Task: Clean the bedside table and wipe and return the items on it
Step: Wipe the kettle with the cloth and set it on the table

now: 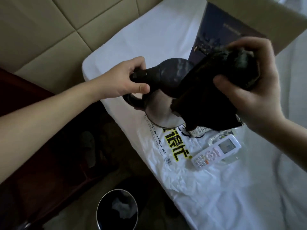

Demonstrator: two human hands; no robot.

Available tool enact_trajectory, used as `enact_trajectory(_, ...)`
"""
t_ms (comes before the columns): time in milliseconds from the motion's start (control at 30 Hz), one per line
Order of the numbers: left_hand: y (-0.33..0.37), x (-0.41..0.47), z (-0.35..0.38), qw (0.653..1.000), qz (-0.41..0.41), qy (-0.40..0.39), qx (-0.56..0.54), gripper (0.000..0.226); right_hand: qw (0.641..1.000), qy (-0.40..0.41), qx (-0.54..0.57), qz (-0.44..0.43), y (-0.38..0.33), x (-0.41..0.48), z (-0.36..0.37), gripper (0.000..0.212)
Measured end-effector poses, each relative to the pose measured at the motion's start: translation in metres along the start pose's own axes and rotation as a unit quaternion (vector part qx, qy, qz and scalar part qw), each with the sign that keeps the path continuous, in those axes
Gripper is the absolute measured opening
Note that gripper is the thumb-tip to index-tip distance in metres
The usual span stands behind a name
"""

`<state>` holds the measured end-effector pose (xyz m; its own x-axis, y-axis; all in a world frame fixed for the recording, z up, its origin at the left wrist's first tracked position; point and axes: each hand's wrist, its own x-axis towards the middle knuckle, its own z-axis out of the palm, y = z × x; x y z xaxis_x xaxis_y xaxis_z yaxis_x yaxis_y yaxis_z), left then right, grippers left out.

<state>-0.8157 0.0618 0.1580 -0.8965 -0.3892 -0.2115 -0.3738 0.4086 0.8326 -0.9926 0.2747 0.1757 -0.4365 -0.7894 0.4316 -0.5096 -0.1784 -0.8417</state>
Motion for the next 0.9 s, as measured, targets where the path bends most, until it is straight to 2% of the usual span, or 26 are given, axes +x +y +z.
enact_trajectory(200, 0.03, -0.134, -0.018, 0.996, -0.03, 0.086, -0.026, 0.061, 1.0, 0.0, 0.016, 0.001, -0.062, -0.011, 0.033, 0.034)
enact_trajectory(367, 0.057, -0.257, -0.009, 0.988, -0.018, 0.153, -0.006, 0.041, 0.989, -0.142, 0.033, 0.009, -0.138, -0.043, 0.091, 0.031)
enact_trajectory(467, 0.071, -0.336, -0.001, 0.978, -0.035, 0.205, -0.024, 0.041, 0.98, -0.185, 0.061, 0.031, -0.188, -0.067, 0.121, 0.027)
enact_trajectory(567, 0.083, -0.407, 0.007, 0.969, -0.033, 0.243, 0.008, 0.04, 0.97, -0.233, 0.04, 0.053, -0.241, -0.108, 0.151, 0.041)
enact_trajectory(633, 0.09, -0.45, 0.011, 0.965, -0.035, 0.26, 0.028, 0.037, 0.975, -0.218, 0.024, 0.025, -0.279, -0.141, 0.171, 0.048)
enact_trajectory(700, 0.095, -0.488, 0.014, 0.962, -0.041, 0.269, 0.029, 0.036, 0.976, -0.21, 0.006, -0.06, -0.315, -0.17, 0.183, 0.046)
enact_trajectory(800, 0.1, -0.541, 0.02, 0.959, -0.046, 0.278, 0.031, 0.037, 0.933, -0.286, -0.02, -0.216, -0.34, -0.192, 0.185, 0.047)
enact_trajectory(833, 0.103, -0.556, 0.021, 0.958, -0.047, 0.28, 0.037, 0.037, 0.921, -0.313, -0.009, -0.233, -0.341, -0.196, 0.183, 0.047)
enact_trajectory(900, 0.11, -0.584, 0.023, 0.955, -0.048, 0.288, 0.047, 0.037, 0.921, -0.338, 0.015, -0.196, -0.339, -0.202, 0.179, 0.046)
